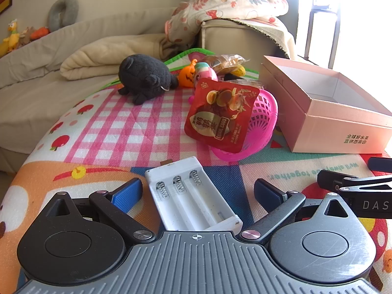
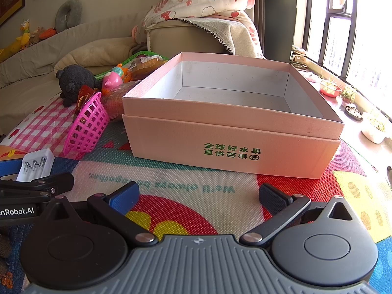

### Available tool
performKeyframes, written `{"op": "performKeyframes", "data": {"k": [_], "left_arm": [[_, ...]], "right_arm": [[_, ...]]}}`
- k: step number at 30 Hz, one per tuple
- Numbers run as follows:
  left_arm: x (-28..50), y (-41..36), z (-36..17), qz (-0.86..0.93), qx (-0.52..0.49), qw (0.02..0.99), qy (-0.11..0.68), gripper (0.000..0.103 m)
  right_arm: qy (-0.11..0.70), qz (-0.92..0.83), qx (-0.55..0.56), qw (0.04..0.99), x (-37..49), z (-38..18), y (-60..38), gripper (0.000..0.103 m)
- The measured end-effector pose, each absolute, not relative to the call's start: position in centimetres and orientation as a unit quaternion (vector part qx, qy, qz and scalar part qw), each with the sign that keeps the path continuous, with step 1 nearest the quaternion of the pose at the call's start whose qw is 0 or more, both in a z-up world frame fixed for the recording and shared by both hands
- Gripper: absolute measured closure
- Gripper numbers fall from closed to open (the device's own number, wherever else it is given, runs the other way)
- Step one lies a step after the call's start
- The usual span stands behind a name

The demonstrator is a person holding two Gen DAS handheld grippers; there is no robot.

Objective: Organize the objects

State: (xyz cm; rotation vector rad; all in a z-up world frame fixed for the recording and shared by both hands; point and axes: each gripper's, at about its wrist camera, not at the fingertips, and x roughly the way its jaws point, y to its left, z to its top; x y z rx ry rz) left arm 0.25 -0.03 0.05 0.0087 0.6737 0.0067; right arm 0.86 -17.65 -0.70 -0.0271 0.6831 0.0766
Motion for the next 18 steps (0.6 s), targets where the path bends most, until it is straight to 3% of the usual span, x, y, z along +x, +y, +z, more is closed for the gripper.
{"op": "performKeyframes", "data": {"k": [18], "left_arm": [[0.18,-0.01,0.06,0.003,0.003,0.944,0.330,0.001]], "right_arm": [[0.335,0.038,-0.013,0.941,0.79,-0.69,-17.66,0.000]]}}
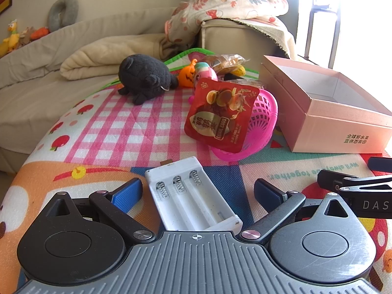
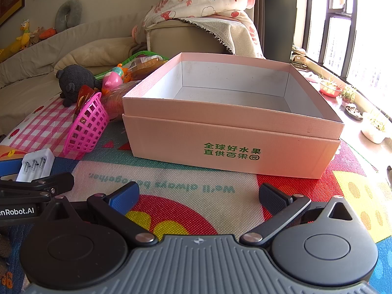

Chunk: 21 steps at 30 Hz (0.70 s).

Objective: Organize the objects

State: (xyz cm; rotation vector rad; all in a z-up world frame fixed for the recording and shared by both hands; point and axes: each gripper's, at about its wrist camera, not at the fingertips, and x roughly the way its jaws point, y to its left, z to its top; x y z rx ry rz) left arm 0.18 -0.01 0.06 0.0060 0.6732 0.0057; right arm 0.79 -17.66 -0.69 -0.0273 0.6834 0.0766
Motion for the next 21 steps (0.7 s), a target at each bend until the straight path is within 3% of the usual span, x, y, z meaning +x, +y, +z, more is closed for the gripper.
{"op": "performKeyframes", "data": {"k": [21], "left_arm": [[0.15,-0.08,0.04,0.004,0.006,0.944,0.330,0.001]], "right_arm": [[0.335,0.039,-0.011,0.941,0.67,-0.80,-17.87,0.000]]}}
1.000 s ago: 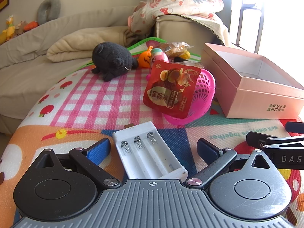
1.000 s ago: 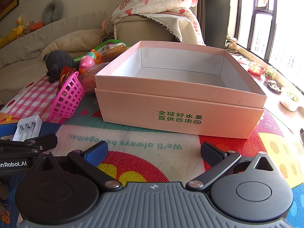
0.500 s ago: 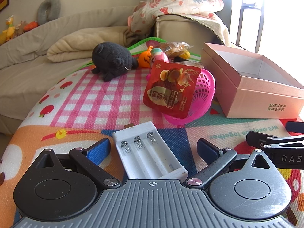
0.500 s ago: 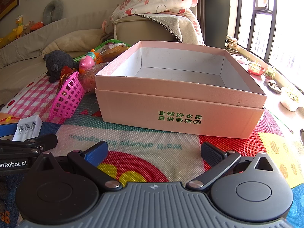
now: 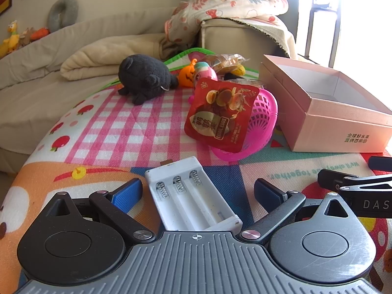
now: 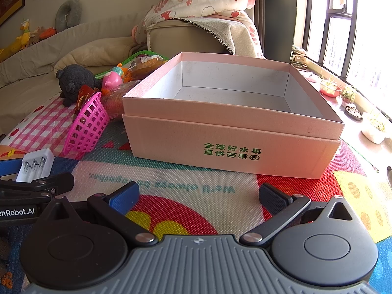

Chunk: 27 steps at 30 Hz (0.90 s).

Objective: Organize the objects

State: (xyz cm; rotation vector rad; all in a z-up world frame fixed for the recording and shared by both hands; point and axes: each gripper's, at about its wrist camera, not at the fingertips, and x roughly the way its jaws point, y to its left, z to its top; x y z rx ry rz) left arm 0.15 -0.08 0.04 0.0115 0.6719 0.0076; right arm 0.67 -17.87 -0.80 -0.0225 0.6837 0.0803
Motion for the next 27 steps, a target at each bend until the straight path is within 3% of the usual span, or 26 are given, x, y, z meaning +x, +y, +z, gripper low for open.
{"op": "performKeyframes", "data": {"k": [12,19,27], "left_arm": [[-0.2,0.5,0.5,-0.031,-0.002,0.942,0.334,0.002],[-2.3,2.9,5.0,-0.144,-0.057,0.942,0.298,0.002],[-1.0,5.3,3.8,-0.068,-0.095,0.912,0.392,0.002]], "right_arm": [[0.389,0.049,-0.018,0.920,2.1,-0.1,-18.1,0.000],[0.384,0.054,-0.017,0.921,1.7,-0.1,-18.3,0.000],[0.376,0.072,-0.027,0.923,0.9,0.3,-18.2,0.000]]}}
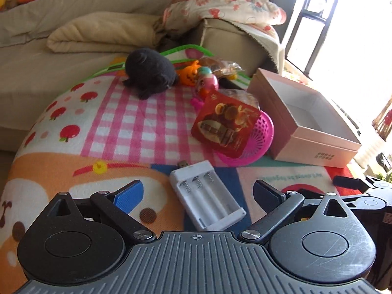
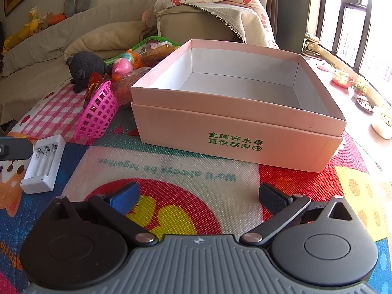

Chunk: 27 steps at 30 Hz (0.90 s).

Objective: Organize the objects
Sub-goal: 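Grasp the white battery charger with the left gripper while the right gripper grasps the red snack bag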

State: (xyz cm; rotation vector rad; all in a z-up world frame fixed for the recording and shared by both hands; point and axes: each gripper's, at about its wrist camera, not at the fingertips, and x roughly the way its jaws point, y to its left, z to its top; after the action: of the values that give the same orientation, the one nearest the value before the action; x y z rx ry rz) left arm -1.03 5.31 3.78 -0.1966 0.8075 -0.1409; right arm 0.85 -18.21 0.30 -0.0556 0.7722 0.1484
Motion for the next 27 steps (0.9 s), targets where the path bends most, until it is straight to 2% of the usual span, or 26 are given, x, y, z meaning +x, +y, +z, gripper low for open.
{"op": "performKeyframes", "data": {"k": [4,6,7,8,10,13,22,24,27], "left_arm": [[-1.0,5.1,2.3,-0.060,-0.118,0.905,0.404,0.002],[-0.9,4.0,2.1,-0.055,-0.093,0.916,0.385,0.004],[-0.8,3.6,2.1,-0.054,-0.080,0.920,0.379,0.009],[-0.6,3.1,1.9,-0.052,-0.058,0.923,0.376,0.021],[-0.7,2.7,1.7,-0.050,-0.013,0.930,0.364,0.037],[-1.5,4.2,1.7,-0.085,-0.009,0.931,0.354,0.047],[-3.8,10.4,1.9,-0.096,-0.045,0.930,0.352,0.048],[-4.1,10.9,1.9,-0.100,-0.047,0.930,0.350,0.048],[-4.4,11.0,1.8,-0.104,-0.046,0.932,0.345,0.048]], "right_arm": [[0.318,0.048,-0.058,0.945,-0.3,2.4,-17.4,0.000],[0.279,0.036,-0.081,0.956,-0.8,4.0,-16.9,0.000],[0.249,0.037,-0.101,0.962,-1.2,5.1,-16.4,0.000],[0.234,0.043,-0.118,0.964,-1.3,5.8,-15.9,0.000],[0.205,0.072,-0.179,0.959,-1.3,7.3,-13.9,0.000],[0.194,0.114,-0.260,0.939,-0.5,7.5,-10.1,0.000],[0.205,0.183,-0.428,0.861,3.3,1.6,1.0,0.001],[0.210,0.175,-0.466,0.841,4.3,0.2,2.1,0.005],[0.227,0.182,-0.470,0.833,5.3,0.1,2.5,0.007]]}}
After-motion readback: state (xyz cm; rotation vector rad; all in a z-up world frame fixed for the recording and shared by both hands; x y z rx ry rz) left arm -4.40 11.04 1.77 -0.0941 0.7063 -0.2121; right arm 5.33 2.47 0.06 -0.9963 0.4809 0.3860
